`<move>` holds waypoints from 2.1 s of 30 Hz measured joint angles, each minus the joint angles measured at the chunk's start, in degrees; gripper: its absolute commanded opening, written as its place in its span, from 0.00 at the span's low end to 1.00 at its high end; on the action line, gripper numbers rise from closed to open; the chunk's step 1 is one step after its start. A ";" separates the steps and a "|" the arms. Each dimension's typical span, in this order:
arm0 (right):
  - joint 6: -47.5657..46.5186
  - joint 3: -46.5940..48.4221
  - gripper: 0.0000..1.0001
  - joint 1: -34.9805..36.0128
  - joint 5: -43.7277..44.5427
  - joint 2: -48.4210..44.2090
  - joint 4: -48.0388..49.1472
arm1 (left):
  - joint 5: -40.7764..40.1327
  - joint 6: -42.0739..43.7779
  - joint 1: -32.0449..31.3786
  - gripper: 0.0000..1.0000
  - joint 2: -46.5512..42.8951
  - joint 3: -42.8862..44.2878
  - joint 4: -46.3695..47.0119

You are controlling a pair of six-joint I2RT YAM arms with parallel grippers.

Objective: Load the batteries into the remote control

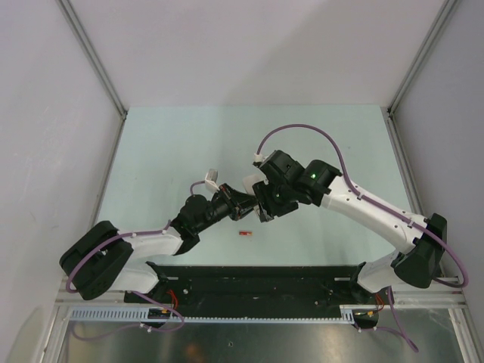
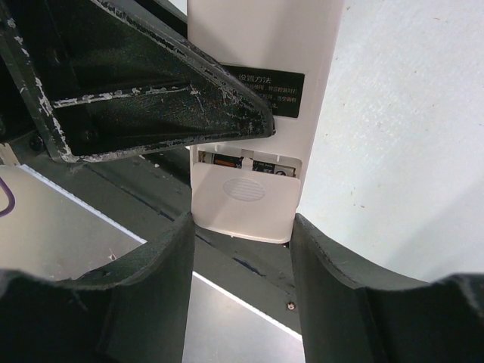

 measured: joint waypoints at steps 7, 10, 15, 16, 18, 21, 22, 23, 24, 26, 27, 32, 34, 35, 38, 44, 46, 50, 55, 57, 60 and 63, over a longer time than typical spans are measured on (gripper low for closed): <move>-0.11 0.00 0.45 -0.28 -0.17 0.44 -0.02 | -0.13 -0.02 -0.11 0.00 -0.02 0.00 -0.35; -0.15 0.00 0.45 -0.35 -0.26 0.74 -0.04 | -0.17 -0.02 -0.15 0.00 -0.02 0.00 -0.63; -0.15 0.00 0.45 -0.37 -0.17 0.74 -0.04 | -0.20 -0.02 -0.22 0.00 -0.02 0.00 -0.72; -0.15 0.00 0.45 -0.37 -0.15 0.76 -0.04 | -0.20 -0.04 -0.22 0.00 -0.02 0.00 -0.72; -0.17 0.02 0.45 -0.33 0.22 0.74 -0.07 | -0.22 -0.07 -0.26 0.00 -0.02 0.00 -0.72; -0.20 0.02 0.45 -0.17 1.38 0.74 0.07 | -0.24 -0.09 -0.52 0.00 -0.07 0.00 -0.72; -0.20 0.00 0.45 -0.04 1.62 0.74 0.09 | -0.28 -0.09 -0.52 0.00 -0.11 0.00 -0.74; -0.20 0.02 0.45 0.15 1.95 0.74 0.09 | -0.33 -0.09 -0.52 0.00 -0.11 0.00 -0.72; -0.20 0.00 0.45 0.26 2.21 0.74 0.11 | -0.37 -0.09 -0.52 0.00 -0.13 0.00 -0.74; -0.20 0.02 0.45 0.52 2.64 0.74 0.11 | -0.52 -0.09 -0.55 0.00 -0.13 0.00 -0.74; -0.20 0.02 0.45 0.63 2.80 0.74 0.11 | -0.57 -0.11 -0.59 0.00 -0.13 -0.02 -0.74; -0.17 0.35 0.45 1.27 3.93 0.74 0.00 | -0.63 -0.15 -0.59 0.00 -0.13 -0.02 -0.70; -0.20 0.35 0.45 1.29 4.04 0.74 0.00 | -0.63 -0.15 -0.59 0.00 -0.13 -0.02 -0.70; -0.17 0.35 0.45 1.29 4.04 0.74 0.00 | -0.63 -0.13 -0.59 0.00 -0.13 -0.02 -0.70; -0.20 0.35 0.45 1.29 4.04 0.74 -0.02 | -0.74 -0.13 -0.68 0.00 -0.13 -0.02 -0.70; -0.17 0.35 0.44 1.14 3.93 0.74 0.02 | -1.14 -0.11 -0.83 0.00 -0.35 -0.02 -0.72; -0.15 0.35 0.44 0.98 3.85 0.74 0.04 | -1.25 -0.11 -0.87 0.00 -0.35 -0.02 -0.72; 0.09 0.33 0.43 0.33 2.99 0.72 0.15 | -1.57 -0.11 -0.94 0.00 -0.35 -0.02 -0.72; 0.52 -0.07 0.43 -1.31 1.27 -0.02 0.44 | -1.92 -0.09 -0.94 0.00 -0.68 -0.02 -0.72; 0.55 -0.07 0.43 -1.64 1.07 -0.50 0.59 | -2.19 -0.09 -0.94 0.00 -1.05 -0.02 -0.68; 0.55 -0.07 0.43 -1.75 0.92 -1.38 0.76 | -2.32 -0.09 -1.01 0.00 -1.36 -0.02 -0.22; 0.52 -0.07 0.43 -1.60 1.22 -2.27 0.90 | -2.32 -0.09 -1.11 0.00 -1.40 -0.02 0.11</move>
